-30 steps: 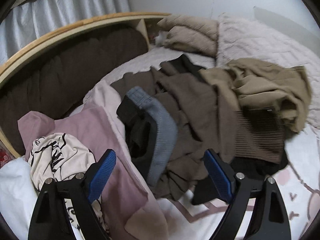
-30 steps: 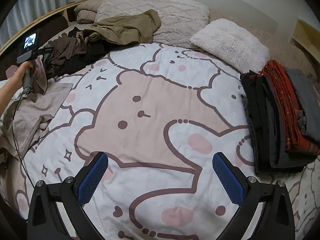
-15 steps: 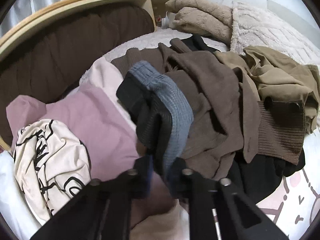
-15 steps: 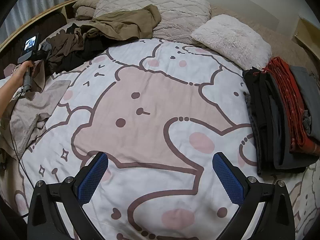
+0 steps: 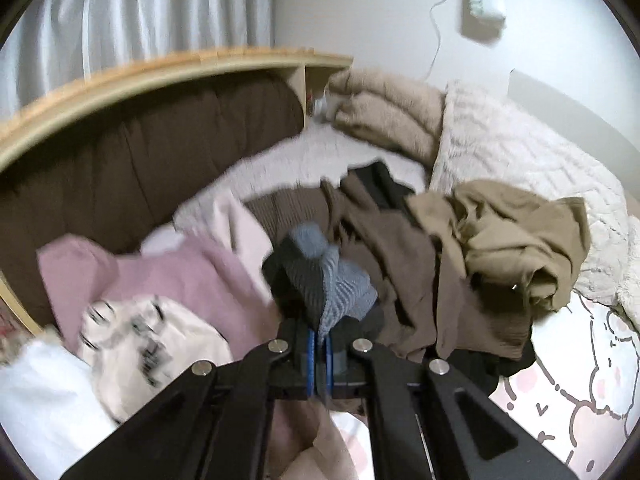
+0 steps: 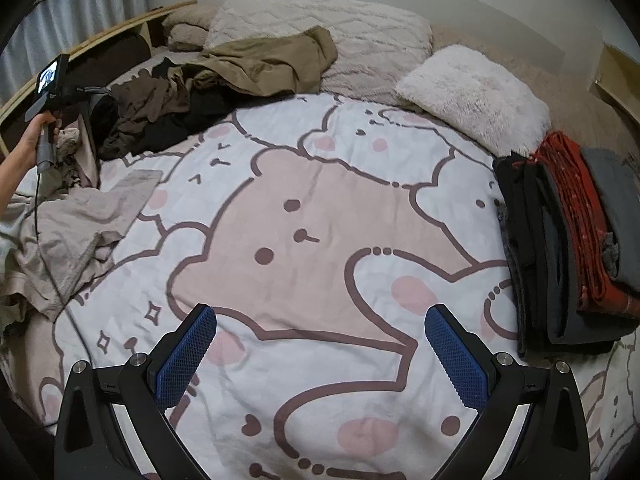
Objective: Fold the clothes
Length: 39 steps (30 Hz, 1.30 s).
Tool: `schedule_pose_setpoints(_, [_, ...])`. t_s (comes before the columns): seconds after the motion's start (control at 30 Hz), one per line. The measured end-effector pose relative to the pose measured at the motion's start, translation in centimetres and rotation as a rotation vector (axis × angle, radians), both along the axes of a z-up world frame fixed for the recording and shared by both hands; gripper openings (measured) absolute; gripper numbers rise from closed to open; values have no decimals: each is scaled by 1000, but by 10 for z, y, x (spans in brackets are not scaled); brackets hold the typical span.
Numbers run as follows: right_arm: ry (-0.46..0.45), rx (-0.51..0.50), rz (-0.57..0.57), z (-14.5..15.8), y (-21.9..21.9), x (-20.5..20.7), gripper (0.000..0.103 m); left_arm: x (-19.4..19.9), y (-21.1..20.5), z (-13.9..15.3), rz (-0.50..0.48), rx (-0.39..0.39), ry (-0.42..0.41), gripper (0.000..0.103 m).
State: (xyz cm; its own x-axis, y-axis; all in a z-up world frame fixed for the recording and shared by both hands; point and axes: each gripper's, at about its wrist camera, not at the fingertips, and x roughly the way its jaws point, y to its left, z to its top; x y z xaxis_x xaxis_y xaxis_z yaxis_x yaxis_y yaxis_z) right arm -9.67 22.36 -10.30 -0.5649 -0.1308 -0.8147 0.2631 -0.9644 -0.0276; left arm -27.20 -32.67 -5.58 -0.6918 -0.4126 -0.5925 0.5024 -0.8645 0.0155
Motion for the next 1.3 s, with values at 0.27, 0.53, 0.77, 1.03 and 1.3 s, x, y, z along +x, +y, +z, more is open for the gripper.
schedule_pose_setpoints(0.27, [64,-46,12,26,-3,16,103,27,11,70,-34,-17,94,4])
schedule_pose_setpoints(0.53, [115,-102,46,50,-4,39,103,81,72,169,-192,-57,267,4])
schedule_pose_setpoints(0.77, [213,-189,20,88,9,71,103,157,167,286,-413,-135,445,4])
schedule_pose_setpoints(1.03, [359,-277,-77,133,41,108,103,256,295,380,-737,-204,629,4])
schedule_pose_setpoints(1.3, [545,-300,-234,170,101,160,103,270,308,273,-851,-121,407,4])
